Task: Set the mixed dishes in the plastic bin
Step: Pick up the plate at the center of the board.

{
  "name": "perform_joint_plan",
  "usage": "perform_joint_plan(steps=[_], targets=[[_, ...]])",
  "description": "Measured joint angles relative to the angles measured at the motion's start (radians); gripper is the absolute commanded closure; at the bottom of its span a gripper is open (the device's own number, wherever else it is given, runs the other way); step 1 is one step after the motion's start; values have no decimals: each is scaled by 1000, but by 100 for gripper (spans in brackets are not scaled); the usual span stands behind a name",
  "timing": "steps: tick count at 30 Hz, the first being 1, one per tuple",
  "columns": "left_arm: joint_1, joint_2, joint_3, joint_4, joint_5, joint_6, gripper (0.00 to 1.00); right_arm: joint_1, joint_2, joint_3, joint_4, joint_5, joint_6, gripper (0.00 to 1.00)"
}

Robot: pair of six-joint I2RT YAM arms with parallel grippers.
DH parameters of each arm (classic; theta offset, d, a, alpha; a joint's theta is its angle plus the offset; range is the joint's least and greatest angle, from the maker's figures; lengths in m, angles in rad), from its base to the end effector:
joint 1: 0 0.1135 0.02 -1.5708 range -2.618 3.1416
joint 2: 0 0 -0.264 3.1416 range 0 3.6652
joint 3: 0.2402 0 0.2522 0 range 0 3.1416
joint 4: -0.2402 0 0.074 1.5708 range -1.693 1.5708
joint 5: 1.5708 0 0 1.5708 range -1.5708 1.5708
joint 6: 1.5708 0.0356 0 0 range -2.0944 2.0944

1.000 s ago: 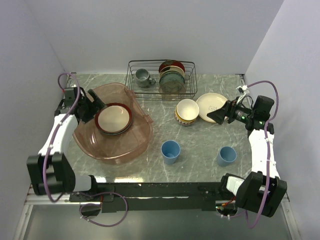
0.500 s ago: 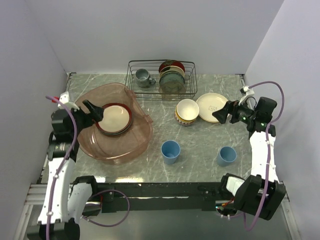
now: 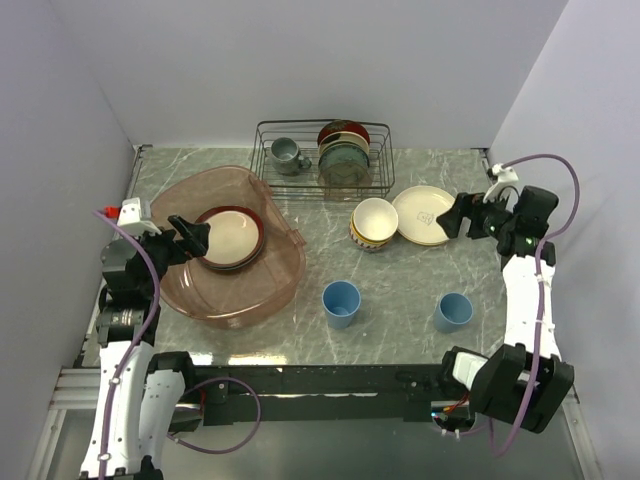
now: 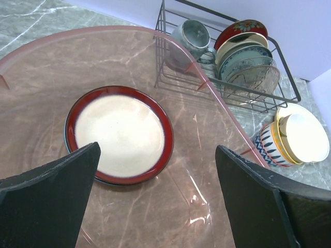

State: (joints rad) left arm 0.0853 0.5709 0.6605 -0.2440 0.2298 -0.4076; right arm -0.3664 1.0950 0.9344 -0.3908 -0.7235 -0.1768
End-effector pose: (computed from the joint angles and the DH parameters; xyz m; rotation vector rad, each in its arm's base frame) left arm 0.1440 0.0042 0.3211 -0.2566 1.7217 -0.4354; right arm 0.2290 -0.0626 0.3155 -0.2266 1.9856 0.4195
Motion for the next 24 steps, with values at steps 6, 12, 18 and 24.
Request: perform_joint_plan(steps=[6,12,18,24], targets=[[0,2,0,0,0,7,1,0,61,69,-11,47,0,0],[0,-5,0,0,0,11,1,1,114,91,-24,84,-5,0],[0,-6,0,-1,0,21,1,3,201,135,-49,138,-9,0],[0,-6,0,-1,-11,23,1,4,352,209,-72,245,-6,3]])
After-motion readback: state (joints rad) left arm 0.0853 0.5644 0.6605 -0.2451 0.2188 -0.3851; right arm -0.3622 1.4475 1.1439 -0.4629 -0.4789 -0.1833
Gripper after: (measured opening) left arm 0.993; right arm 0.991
